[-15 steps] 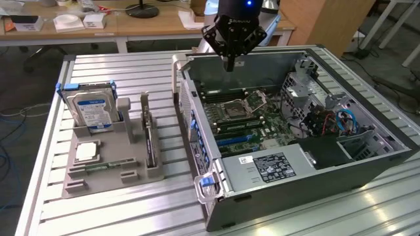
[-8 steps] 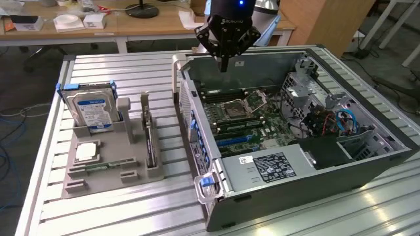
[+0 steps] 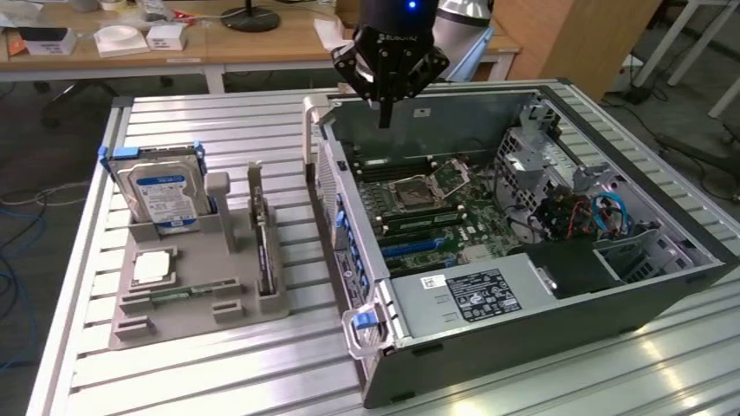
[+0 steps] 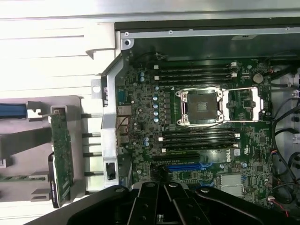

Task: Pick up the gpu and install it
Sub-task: 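Reach for the gpu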

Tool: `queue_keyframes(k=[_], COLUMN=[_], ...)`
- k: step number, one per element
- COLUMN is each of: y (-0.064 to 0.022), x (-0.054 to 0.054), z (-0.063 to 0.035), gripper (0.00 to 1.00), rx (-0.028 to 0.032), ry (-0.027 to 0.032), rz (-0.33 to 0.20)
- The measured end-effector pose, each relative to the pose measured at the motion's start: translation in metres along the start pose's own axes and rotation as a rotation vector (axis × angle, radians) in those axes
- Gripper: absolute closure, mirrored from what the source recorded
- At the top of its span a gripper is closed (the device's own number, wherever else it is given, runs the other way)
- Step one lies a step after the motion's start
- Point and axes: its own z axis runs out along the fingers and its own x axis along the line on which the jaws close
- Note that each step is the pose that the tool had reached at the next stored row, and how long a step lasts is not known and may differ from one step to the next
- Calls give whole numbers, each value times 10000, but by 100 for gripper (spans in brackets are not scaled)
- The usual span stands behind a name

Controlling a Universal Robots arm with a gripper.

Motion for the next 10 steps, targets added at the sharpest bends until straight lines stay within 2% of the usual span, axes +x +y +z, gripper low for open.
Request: queue_keyframes(k=[10], y=[-11], x=[145], z=[0], gripper=[90], rx=[1], ry=[4], rz=[0])
